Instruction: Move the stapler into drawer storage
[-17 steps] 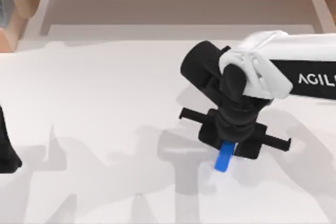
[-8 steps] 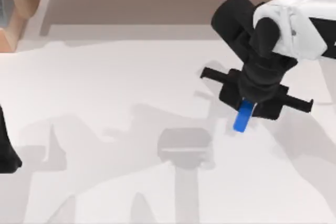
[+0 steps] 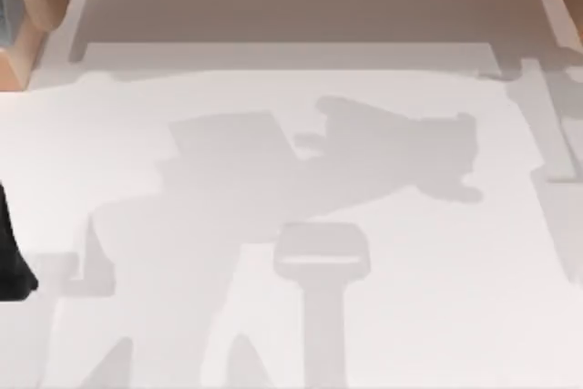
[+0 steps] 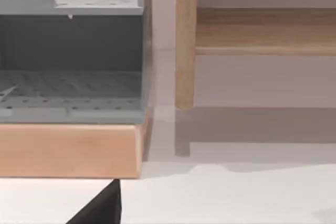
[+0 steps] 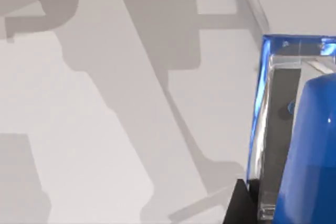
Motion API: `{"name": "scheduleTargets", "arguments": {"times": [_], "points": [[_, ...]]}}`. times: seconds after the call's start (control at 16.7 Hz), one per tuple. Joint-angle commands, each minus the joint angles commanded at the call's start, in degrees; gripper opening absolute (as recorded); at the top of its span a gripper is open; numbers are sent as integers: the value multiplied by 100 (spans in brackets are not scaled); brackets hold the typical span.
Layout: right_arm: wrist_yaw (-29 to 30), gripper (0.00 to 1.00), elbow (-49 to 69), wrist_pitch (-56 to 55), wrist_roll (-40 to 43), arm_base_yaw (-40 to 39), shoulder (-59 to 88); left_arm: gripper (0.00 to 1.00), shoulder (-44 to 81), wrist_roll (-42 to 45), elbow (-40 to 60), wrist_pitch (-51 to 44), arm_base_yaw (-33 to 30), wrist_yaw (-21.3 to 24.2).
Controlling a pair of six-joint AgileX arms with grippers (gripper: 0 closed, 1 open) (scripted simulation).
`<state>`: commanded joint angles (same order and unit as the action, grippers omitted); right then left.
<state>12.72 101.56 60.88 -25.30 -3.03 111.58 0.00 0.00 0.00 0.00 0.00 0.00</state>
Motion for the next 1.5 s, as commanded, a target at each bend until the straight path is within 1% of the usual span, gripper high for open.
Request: {"name": "scheduleTargets", "arguments": {"times": [0.18, 0.36, 0.54, 0.66, 0.84, 1.38, 1.5], "points": [[-80, 0, 916, 289, 1445, 1029, 563, 100, 0, 0, 0, 0, 0, 0], [-409, 0, 1756, 485, 2793, 1800, 1355, 100, 0, 0, 0, 0, 0, 0], [-912, 0, 2363, 671, 3878, 2278, 2187, 100, 0, 0, 0, 0, 0, 0], [-1245, 0, 2582, 822, 4387, 2443, 2667, 100, 0, 0, 0, 0, 0, 0], [-1537, 0, 2660, 1040, 4764, 2564, 3066, 100, 0, 0, 0, 0, 0, 0], [-1614, 0, 2819, 1116, 4701, 2475, 2941, 100, 0, 0, 0, 0, 0, 0], [-1524, 0, 2886, 1234, 4666, 2484, 2906, 100, 0, 0, 0, 0, 0, 0]]}}
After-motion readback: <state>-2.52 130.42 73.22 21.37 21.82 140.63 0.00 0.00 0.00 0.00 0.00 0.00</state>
